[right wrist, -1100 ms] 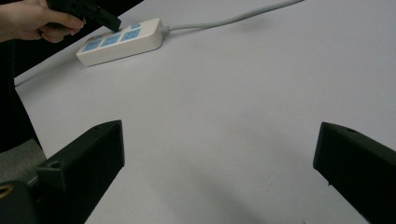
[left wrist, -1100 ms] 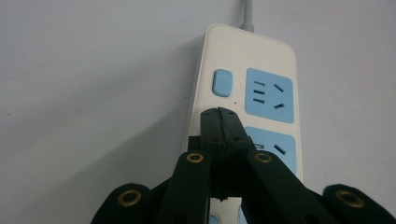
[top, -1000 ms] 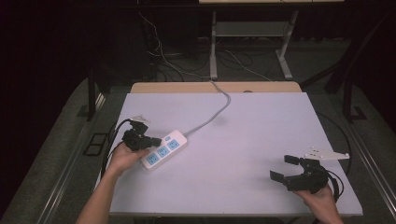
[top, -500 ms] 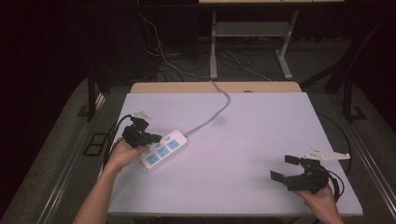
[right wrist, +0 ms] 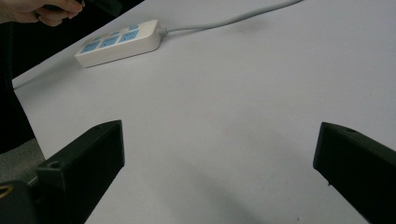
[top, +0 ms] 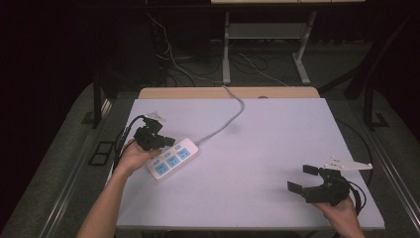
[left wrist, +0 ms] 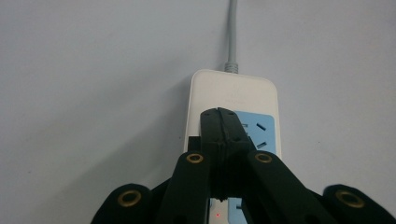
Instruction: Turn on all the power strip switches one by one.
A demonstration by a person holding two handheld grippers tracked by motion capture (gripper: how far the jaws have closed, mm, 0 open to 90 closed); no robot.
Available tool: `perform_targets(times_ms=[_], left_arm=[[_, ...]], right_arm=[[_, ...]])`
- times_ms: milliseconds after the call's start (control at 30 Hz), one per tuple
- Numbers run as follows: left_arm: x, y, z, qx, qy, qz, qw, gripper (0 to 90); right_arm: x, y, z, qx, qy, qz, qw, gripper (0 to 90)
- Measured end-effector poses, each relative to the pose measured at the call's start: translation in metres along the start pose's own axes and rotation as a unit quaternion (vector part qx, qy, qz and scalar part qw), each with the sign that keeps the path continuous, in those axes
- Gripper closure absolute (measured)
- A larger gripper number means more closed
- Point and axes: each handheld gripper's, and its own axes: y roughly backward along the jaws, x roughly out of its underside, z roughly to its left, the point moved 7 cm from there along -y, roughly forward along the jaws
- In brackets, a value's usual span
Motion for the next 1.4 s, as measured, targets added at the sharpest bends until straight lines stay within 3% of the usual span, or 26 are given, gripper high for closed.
perform_targets(times_ms=[733, 1133, 1400], left_arm=[[0.0, -0.024, 0.004, 0.001, 0.004, 0.014, 0.9999, 89.6], [0.001, -0.03, -0.001, 0.004, -0.005, 0.023, 0.9997, 89.6], [0.002, -0.03, 0.002, 0.007, -0.001, 0.021, 0.9998, 89.6]], right_arm=[[0.0, 0.001, 0.0, -0.001, 0.001, 0.0, 1.0, 2.0], [0.001, 0.001, 0.0, -0.001, -0.001, 0.0, 1.0, 2.0], [0.001, 0.001, 0.0, -0.001, 0.0, 0.001, 1.0, 2.0]])
